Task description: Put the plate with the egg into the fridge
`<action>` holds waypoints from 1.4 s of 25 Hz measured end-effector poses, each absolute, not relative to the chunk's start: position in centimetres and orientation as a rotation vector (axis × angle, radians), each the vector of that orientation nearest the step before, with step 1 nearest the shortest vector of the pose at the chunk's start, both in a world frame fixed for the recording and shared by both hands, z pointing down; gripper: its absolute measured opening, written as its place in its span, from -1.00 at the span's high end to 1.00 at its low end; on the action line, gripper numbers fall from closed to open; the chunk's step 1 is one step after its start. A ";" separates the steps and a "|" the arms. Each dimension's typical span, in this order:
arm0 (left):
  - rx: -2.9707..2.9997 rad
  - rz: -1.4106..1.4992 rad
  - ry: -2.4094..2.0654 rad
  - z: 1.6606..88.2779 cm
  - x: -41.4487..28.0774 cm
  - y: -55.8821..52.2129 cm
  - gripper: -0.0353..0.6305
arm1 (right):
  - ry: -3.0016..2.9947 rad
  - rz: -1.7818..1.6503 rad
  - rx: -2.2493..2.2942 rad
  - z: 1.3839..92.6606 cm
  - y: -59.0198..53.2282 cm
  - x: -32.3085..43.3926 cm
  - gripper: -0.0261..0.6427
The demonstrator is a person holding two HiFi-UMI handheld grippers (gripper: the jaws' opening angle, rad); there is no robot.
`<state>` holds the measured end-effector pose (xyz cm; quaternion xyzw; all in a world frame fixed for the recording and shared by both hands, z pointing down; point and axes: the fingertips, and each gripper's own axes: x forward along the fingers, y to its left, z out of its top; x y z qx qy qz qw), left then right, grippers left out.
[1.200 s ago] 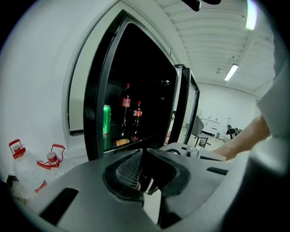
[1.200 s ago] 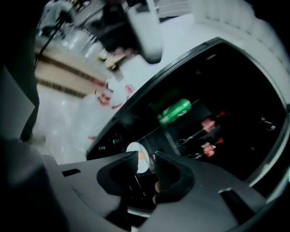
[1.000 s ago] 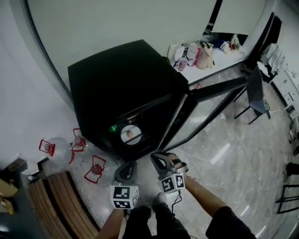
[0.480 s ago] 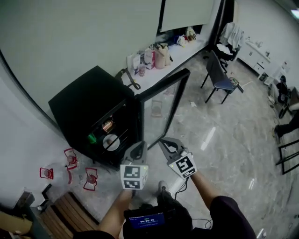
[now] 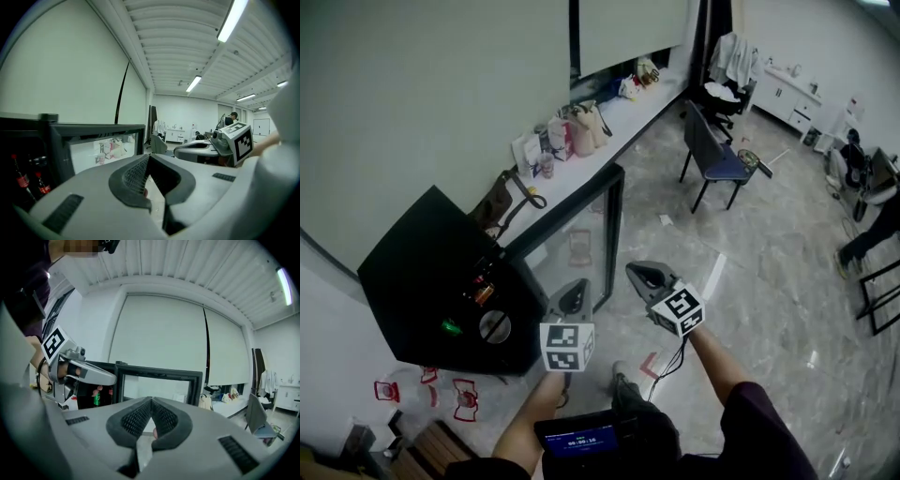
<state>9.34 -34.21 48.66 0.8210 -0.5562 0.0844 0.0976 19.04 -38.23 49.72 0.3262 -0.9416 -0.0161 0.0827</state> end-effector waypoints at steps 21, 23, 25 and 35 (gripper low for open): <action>2.264 0.336 -1.815 48.9 11.8 -48.7 0.86 | -2.828 0.080 0.331 51.3 -60.2 16.1 0.11; 2.257 0.335 -1.815 49.1 11.7 -48.7 0.86 | -2.826 0.062 0.305 51.2 -59.9 16.1 0.10; 2.246 0.334 -1.812 49.2 11.8 -48.5 0.86 | -2.806 0.032 0.300 51.0 -59.7 16.4 0.09; 2.332 0.316 -1.714 49.3 14.3 -43.7 0.86 | -2.746 0.029 0.484 51.2 -53.7 21.3 0.09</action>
